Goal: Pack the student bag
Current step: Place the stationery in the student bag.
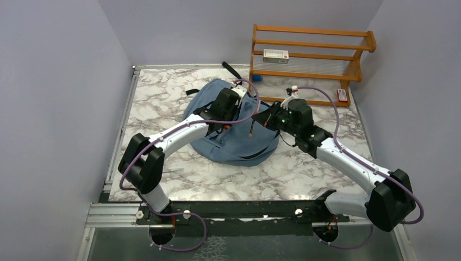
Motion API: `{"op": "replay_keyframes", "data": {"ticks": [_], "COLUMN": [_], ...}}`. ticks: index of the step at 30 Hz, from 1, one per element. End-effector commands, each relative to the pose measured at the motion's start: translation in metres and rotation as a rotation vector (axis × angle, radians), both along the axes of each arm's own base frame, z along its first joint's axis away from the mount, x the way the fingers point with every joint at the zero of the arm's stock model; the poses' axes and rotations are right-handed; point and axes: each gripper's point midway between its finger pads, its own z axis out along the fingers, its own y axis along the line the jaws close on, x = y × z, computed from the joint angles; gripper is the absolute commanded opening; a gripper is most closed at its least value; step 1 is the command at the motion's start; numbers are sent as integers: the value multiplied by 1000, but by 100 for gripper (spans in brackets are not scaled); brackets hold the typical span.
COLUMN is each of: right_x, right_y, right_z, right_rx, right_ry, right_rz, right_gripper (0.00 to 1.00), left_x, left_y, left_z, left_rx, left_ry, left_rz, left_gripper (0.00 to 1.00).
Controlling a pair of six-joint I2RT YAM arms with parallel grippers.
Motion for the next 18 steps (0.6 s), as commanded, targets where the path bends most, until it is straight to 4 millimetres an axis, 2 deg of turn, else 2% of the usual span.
{"op": "replay_keyframes", "data": {"ticks": [1, 8, 18], "right_x": [-3, 0, -1], "right_y": [21, 38, 70], "right_z": [4, -21, -45], "right_rx": [40, 16, 29], "right_ry": [6, 98, 212], "right_rz": [109, 179, 354], "right_gripper": [2, 2, 3], "left_x": [4, 0, -8], "left_y": [7, 8, -2], "left_z": [14, 22, 49], "left_rx": [24, -17, -167], "left_ry": [-45, -77, -124], "left_rz": [31, 27, 12], "left_gripper": [2, 0, 0]}}
